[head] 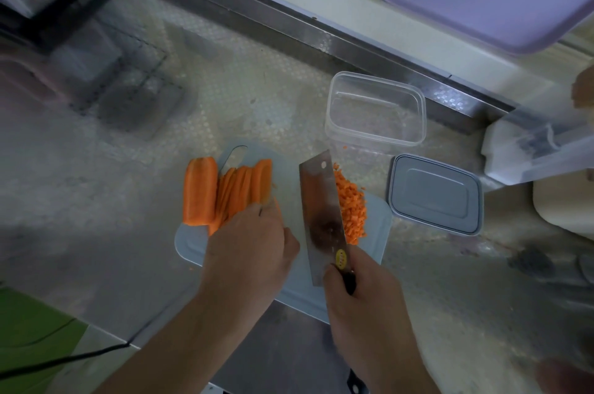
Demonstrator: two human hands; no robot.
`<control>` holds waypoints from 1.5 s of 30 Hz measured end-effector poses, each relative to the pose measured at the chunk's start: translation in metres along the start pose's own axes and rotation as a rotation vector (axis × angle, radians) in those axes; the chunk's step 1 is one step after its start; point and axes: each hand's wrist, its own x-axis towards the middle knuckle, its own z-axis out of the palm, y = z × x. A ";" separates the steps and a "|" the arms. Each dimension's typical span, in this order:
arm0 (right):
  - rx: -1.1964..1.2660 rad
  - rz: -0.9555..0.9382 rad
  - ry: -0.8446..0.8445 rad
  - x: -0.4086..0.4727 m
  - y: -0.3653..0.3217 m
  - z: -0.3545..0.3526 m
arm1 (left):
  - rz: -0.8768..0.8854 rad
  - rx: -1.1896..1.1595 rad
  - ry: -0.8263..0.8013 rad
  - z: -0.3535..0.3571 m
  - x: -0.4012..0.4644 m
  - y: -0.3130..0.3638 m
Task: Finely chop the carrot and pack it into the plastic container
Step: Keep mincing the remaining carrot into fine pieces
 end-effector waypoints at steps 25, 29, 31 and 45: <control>-0.074 0.035 -0.063 0.010 0.001 0.007 | -0.042 0.021 0.098 -0.024 0.051 -0.016; -0.078 0.043 -0.047 0.016 -0.002 0.008 | 0.018 -0.131 0.198 -0.024 0.052 -0.019; -0.067 0.040 -0.042 0.023 -0.002 0.007 | -0.033 -0.215 0.174 -0.025 0.050 -0.021; 0.195 0.123 -0.145 0.018 -0.033 0.039 | -0.295 -0.552 0.100 -0.028 -0.010 -0.042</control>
